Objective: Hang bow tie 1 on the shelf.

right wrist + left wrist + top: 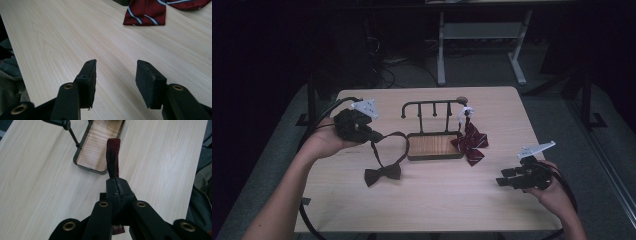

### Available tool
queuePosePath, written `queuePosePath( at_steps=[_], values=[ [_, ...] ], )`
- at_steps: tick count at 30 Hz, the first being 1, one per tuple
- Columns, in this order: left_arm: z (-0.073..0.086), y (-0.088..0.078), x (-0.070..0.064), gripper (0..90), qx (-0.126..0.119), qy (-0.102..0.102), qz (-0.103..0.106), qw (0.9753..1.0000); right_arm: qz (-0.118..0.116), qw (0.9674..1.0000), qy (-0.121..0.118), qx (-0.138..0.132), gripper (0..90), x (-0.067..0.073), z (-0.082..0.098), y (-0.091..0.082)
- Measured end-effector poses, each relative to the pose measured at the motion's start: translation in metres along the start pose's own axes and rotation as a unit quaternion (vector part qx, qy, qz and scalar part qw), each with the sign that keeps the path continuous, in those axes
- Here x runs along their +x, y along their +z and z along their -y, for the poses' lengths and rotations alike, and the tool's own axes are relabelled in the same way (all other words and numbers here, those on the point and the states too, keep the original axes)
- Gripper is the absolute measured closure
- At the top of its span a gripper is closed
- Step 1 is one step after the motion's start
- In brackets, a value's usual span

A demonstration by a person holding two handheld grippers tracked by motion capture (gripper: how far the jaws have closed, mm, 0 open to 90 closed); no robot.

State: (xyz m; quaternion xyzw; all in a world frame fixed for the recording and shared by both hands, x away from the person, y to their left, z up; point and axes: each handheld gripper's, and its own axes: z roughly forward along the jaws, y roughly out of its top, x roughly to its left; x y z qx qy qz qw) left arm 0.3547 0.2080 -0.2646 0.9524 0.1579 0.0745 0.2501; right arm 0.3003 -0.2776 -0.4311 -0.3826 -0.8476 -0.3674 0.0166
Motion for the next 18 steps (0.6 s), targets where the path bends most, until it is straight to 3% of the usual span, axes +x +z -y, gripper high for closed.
queuePosePath(
  at_steps=[18],
  values=[
    [-0.017, -0.002, 0.015, 89.9, -0.003, -0.004, 0.002, 1.0000, -0.001, 1.0000, -0.004, 0.001, 50.8, 0.000, 0.000, 0.001]
  ],
)
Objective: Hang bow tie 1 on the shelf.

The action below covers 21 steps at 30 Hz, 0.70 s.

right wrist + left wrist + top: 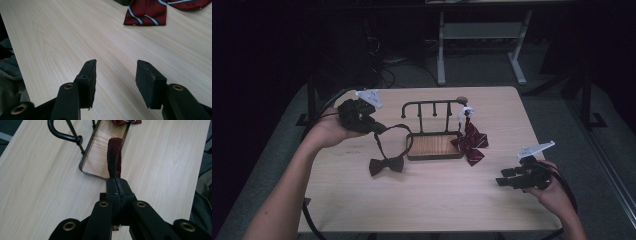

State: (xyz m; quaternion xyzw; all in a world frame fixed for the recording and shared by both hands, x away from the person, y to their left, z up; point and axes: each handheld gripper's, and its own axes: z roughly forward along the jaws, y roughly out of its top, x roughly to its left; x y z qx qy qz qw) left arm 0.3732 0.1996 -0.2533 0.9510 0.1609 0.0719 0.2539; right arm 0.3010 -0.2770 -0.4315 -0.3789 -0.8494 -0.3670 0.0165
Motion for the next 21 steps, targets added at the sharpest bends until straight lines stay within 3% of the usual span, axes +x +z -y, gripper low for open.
queuePosePath(
  at_steps=[10, 21],
  values=[
    [-0.013, -0.006, 0.009, 89.9, 0.005, 0.006, -0.004, 1.0000, 0.001, 1.0000, 0.002, 0.001, 50.8, -0.001, 0.000, -0.001],
    [-0.020, -0.002, 0.019, 89.9, 0.010, -0.004, -0.002, 0.9999, 0.000, 1.0000, 0.001, -0.002, 50.8, -0.001, 0.001, -0.001]
  ],
)
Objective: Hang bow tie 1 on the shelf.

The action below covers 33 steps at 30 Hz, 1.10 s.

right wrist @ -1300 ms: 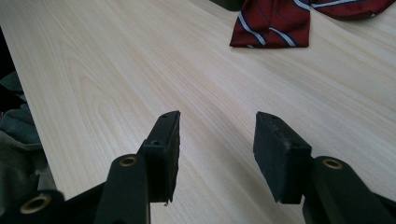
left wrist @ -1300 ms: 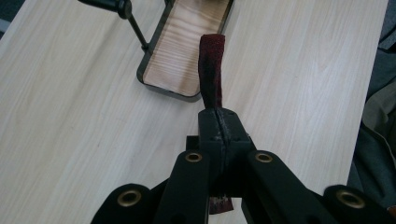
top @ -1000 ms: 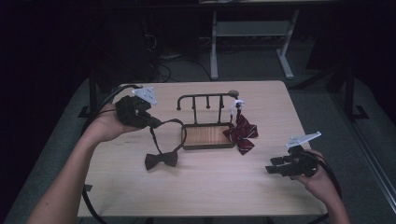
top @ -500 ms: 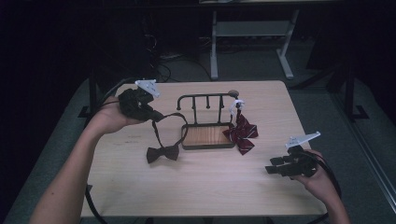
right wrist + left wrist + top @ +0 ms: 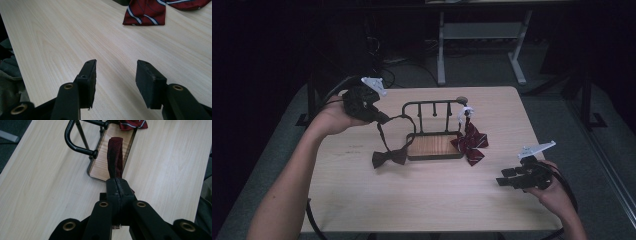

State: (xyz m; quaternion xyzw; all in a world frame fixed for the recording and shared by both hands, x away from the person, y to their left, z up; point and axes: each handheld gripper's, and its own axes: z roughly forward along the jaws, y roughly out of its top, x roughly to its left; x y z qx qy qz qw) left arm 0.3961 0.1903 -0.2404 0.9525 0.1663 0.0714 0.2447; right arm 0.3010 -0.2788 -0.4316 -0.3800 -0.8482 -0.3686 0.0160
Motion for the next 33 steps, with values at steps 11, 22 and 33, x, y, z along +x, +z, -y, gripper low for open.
queuePosePath(
  at_steps=[11, 22, 33],
  values=[
    [-0.008, 0.004, 0.009, 89.9, 0.010, -0.002, -0.002, 0.9999, -0.001, 1.0000, 0.000, 0.001, 50.8, 0.000, 0.000, 0.000],
    [-0.011, 0.010, 0.025, 90.0, 0.025, -0.016, -0.003, 0.9996, -0.002, 1.0000, 0.002, -0.002, 50.8, -0.001, 0.001, -0.001],
    [-0.015, 0.013, 0.031, 89.9, 0.032, -0.022, -0.020, 0.9990, -0.003, 1.0000, 0.001, -0.001, 50.9, -0.001, 0.000, 0.001]
  ],
)
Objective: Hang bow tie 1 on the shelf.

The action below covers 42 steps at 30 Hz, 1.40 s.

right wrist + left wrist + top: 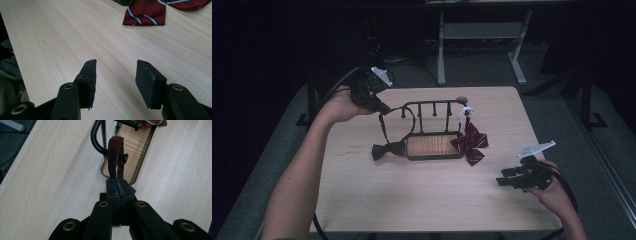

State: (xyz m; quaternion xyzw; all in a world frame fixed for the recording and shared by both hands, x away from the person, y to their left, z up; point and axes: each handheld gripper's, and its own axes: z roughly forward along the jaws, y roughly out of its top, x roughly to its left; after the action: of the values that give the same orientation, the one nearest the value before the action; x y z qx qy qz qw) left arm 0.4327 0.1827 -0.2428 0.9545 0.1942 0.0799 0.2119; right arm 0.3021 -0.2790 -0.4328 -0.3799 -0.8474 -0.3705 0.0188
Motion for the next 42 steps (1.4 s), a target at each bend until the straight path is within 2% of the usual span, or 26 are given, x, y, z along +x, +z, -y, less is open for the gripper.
queuePosePath(
  at_steps=[5, 15, 23, 30, 42],
  values=[
    [-0.002, 0.001, 0.002, 89.9, 0.000, -0.011, -0.010, 0.9999, 0.000, 1.0000, 0.001, 0.000, 50.9, 0.000, 0.000, 0.000],
    [-0.003, 0.006, 0.009, 89.8, 0.011, -0.017, -0.013, 0.9997, 0.000, 1.0000, 0.001, -0.002, 50.8, 0.000, 0.000, -0.001],
    [-0.003, 0.011, 0.012, 89.8, 0.037, -0.016, -0.025, 0.9989, -0.001, 1.0000, 0.001, 0.000, 50.9, 0.000, 0.000, -0.001],
    [-0.003, 0.014, 0.012, 87.0, 0.045, -0.016, -0.032, 0.9983, 0.000, 1.0000, 0.001, -0.002, 50.9, 0.000, 0.001, -0.002],
    [0.011, 0.010, 0.003, 77.6, 0.027, -0.026, -0.032, 0.9988, 0.003, 1.0000, 0.002, -0.004, 50.7, -0.001, 0.001, -0.003]
  ],
)
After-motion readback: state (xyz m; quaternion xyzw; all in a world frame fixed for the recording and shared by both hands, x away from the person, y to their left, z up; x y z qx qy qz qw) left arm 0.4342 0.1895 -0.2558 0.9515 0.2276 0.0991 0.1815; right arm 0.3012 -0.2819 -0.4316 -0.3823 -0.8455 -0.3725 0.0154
